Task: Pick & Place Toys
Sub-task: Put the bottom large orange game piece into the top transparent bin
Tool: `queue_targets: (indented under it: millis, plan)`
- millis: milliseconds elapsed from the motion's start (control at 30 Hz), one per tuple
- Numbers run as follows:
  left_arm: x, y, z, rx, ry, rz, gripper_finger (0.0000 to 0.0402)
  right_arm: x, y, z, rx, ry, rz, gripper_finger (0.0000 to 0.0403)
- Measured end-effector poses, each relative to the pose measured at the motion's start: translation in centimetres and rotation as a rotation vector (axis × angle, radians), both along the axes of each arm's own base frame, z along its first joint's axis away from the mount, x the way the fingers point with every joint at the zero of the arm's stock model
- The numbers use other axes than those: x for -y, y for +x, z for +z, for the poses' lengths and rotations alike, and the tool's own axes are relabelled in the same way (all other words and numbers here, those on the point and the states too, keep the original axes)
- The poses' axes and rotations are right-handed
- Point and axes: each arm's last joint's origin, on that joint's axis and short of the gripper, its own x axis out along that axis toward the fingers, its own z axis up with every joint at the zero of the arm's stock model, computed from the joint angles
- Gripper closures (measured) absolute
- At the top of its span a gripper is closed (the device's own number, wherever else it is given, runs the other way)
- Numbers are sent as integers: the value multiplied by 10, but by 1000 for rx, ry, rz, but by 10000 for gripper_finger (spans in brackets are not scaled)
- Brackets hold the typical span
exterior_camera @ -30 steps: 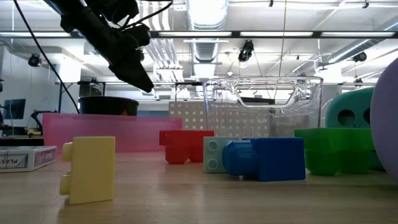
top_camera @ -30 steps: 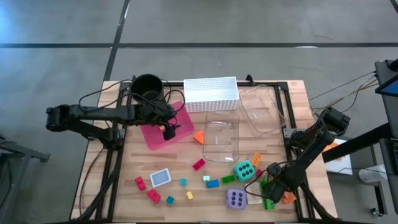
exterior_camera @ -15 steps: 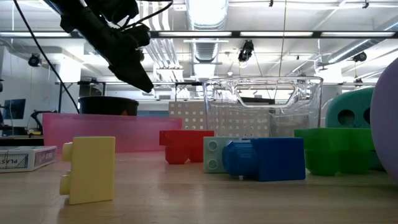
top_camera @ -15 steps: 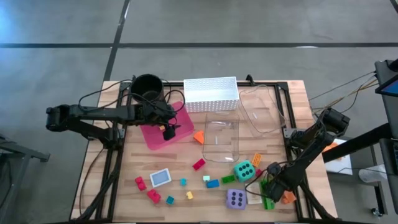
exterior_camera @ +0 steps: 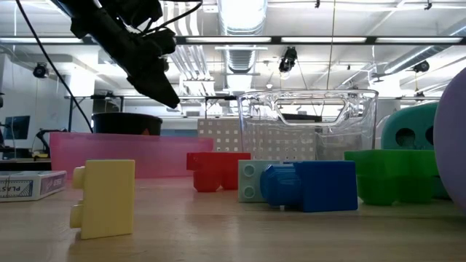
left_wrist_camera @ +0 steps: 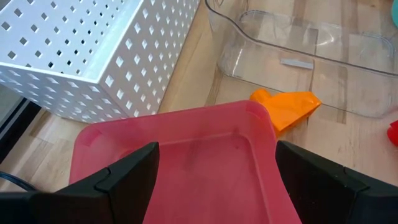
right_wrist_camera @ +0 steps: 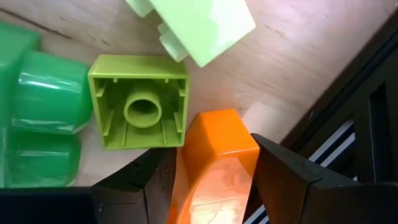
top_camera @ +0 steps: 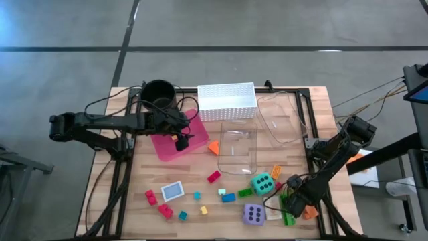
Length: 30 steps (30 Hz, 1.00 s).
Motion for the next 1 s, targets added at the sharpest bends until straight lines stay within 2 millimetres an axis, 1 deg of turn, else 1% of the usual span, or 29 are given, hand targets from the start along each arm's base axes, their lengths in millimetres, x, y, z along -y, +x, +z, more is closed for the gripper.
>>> queue_targets:
  millis: [100, 267, 333, 433, 567, 633, 700, 867, 1000]
  plan:
    - [0, 0, 0, 0, 0, 0, 76, 0, 0, 0, 1, 2, 0, 218]
    - [0, 0, 0, 0, 0, 0, 76, 0, 0, -1, 4, 5, -1, 265]
    - [0, 0, 0, 0, 0, 0, 76, 0, 0, -1, 8, 9, -2, 275]
    - [0, 0, 0, 0, 0, 0, 76, 0, 1, -1, 9, 11, -1, 275]
    - [0, 0, 0, 0, 0, 0, 76, 0, 0, -1, 10, 13, 14, 252]
    - [0, 0, 0, 0, 0, 0, 76, 0, 0, -1, 11, 14, 18, 247]
    - [0, 0, 0, 0, 0, 0, 76, 0, 0, -1, 11, 14, 18, 251]
    - [0, 0, 0, 0, 0, 0, 76, 0, 1, -1, 19, 18, 29, 276]
    - [0, 0, 0, 0, 0, 0, 76, 0, 1, 1, 34, 26, 41, 278]
